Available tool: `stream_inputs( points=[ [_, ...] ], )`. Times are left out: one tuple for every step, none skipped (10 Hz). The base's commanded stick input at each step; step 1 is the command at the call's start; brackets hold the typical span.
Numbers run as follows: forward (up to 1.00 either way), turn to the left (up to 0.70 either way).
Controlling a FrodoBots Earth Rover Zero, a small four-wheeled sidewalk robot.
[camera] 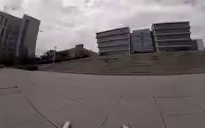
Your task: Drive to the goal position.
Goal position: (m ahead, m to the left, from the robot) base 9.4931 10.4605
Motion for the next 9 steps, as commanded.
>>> stream_inputs(
  points=[
    [0.7,0.15],
    [0.7,0.06],
    [0.7,0.02],
    [0.7,0.0],
    [0.7,0.0],
    [0.7,0.0],
    [0.7,0.0],
    [0.7,0.0],
    [0.7,0.01]
  ],
)
